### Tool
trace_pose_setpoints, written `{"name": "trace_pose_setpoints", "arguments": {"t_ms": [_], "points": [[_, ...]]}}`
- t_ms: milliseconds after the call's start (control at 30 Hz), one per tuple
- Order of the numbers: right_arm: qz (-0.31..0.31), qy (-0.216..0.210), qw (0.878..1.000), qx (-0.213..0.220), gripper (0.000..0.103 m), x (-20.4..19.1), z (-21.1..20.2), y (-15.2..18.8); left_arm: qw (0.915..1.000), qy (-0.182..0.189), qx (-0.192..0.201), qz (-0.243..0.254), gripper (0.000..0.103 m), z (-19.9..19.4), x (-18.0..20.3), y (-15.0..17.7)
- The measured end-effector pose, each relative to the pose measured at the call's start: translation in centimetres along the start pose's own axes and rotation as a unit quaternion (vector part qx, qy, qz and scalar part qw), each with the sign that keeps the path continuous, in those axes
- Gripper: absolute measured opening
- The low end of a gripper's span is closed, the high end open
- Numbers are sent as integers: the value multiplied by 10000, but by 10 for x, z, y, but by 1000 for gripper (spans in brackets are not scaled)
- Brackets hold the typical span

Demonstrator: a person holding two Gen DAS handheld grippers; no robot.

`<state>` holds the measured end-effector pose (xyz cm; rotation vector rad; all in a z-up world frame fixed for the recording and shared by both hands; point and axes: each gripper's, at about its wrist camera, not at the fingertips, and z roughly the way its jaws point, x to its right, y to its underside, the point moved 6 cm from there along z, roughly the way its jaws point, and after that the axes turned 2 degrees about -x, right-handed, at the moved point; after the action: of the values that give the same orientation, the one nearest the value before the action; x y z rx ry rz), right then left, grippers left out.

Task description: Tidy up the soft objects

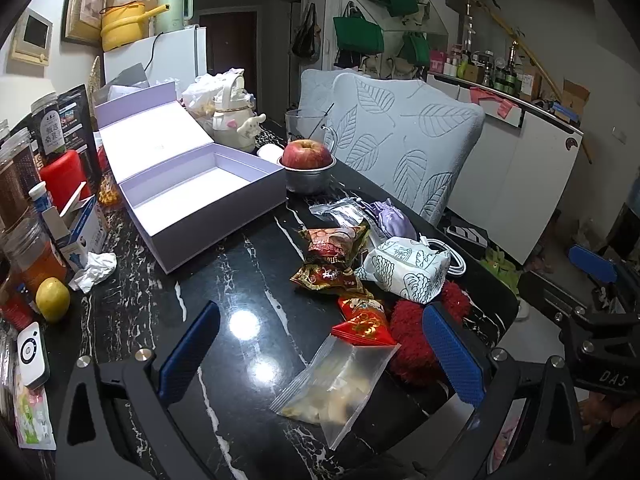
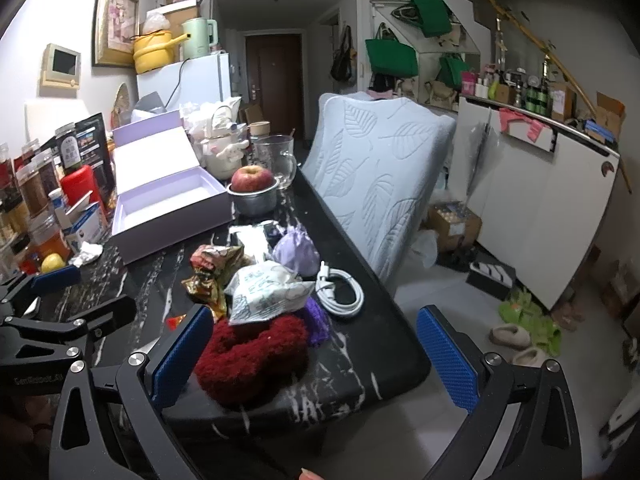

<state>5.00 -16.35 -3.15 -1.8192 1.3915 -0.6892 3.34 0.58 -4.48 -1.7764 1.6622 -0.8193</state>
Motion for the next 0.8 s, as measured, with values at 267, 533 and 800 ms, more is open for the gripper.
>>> {"name": "trace_pose_setpoints", "arguments": {"t_ms": [267, 533, 800], "points": [[-73, -1, 10000, 33, 103, -5, -5, -2, 10000, -10, 23, -26, 103, -4, -2, 1], [-91, -5, 9999, 43, 103, -5, -6, -1, 10000, -17, 39, -34, 103, -6, -3, 2], [-94, -37, 9999, 40, 103, -5, -6, 1, 10000, -29, 48, -43, 103, -10, -3, 5]]}}
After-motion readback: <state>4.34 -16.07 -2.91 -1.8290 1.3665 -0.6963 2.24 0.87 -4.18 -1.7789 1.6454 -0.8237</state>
